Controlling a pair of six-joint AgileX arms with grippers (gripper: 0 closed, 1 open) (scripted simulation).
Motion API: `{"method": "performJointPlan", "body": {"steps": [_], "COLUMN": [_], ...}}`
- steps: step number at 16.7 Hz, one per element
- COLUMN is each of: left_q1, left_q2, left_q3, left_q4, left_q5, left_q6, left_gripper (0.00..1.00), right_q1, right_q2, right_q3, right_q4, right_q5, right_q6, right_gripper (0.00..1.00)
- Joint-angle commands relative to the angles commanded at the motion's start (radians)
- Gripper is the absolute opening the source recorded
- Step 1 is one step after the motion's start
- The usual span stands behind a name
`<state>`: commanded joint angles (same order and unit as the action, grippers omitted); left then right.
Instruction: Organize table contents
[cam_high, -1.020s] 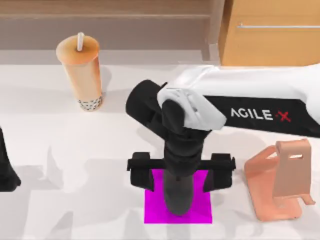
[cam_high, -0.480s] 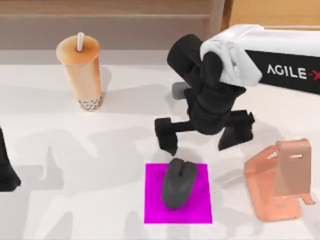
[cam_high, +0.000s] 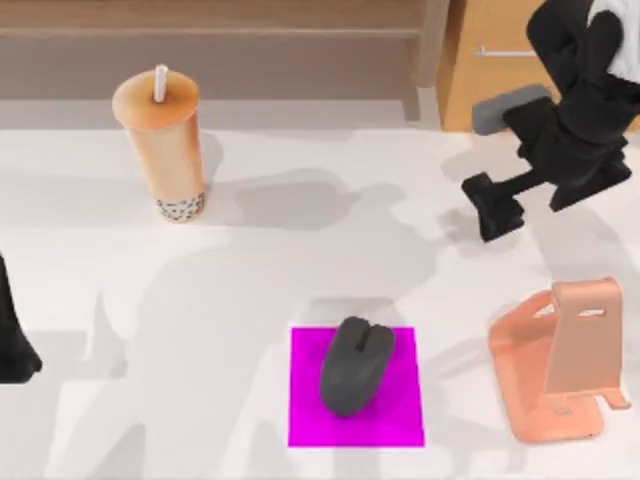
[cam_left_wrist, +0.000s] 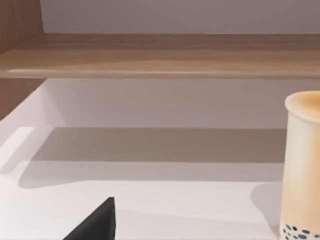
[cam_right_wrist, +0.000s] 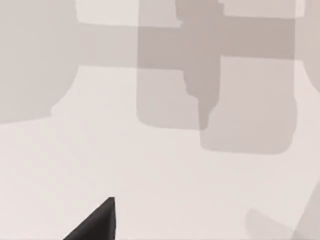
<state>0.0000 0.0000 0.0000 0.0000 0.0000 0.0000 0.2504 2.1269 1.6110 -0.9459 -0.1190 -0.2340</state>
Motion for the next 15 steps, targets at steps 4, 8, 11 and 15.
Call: {"method": "performJointPlan", "body": {"steps": [4, 8, 11, 15], "left_q1": [0.000, 0.000, 0.000, 0.000], "left_q2": [0.000, 0.000, 0.000, 0.000], "left_q3": [0.000, 0.000, 0.000, 0.000], "left_q4": [0.000, 0.000, 0.000, 0.000], "left_q5": [0.000, 0.000, 0.000, 0.000], "left_q6": [0.000, 0.000, 0.000, 0.000], "left_gripper": [1.00, 1.00, 1.00, 1.00], "right_q1": [-0.201, -0.371, -0.469, -0.556], "right_q2": [-0.002, -0.018, -0.033, -0.051], "right_q3": [0.004, -0.003, -0.013, -0.025], "right_q4": [-0.025, -0.063, -0.093, -0.128], "right_q5": [0.009, 0.038, 0.066, 0.102], "right_q6": [-0.310, -0.541, -0.658, -0.747], "right_gripper": [1.00, 1.00, 1.00, 1.00]}}
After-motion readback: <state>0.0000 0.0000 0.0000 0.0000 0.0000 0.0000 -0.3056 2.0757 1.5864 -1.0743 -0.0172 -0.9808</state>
